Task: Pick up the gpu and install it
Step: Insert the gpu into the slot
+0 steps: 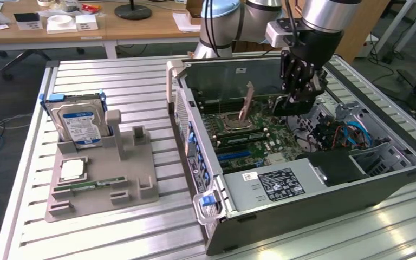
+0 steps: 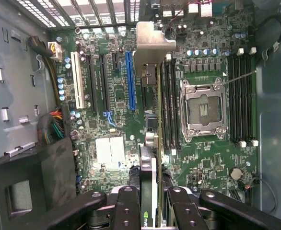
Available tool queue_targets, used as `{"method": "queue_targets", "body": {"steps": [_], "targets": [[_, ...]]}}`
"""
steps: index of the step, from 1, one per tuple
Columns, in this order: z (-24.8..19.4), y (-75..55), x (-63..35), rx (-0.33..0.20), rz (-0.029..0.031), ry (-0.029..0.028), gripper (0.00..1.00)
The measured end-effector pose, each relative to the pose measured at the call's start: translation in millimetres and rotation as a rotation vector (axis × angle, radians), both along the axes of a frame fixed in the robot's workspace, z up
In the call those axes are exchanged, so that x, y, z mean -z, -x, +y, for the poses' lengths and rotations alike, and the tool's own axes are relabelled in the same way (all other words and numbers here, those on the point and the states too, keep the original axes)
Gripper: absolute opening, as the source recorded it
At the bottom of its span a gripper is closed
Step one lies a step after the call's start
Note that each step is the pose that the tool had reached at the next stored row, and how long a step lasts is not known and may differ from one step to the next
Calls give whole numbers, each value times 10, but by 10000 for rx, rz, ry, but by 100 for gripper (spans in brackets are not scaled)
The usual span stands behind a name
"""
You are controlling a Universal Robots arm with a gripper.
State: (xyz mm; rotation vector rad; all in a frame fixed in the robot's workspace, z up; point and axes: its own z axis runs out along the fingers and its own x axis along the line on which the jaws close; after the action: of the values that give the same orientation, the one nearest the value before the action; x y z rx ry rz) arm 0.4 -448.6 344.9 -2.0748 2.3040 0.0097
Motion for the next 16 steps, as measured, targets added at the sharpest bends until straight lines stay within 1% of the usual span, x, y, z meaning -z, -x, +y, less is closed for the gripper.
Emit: {"method": "queue_targets", "body": {"steps": [5,9,13,16], "targets": [[-3,12,2,-1,0,-2,27],[-34,13,2,1,0,-1,27],[-38,12,2,0,0,1,27],[-53,12,2,0,0,0,27]]}}
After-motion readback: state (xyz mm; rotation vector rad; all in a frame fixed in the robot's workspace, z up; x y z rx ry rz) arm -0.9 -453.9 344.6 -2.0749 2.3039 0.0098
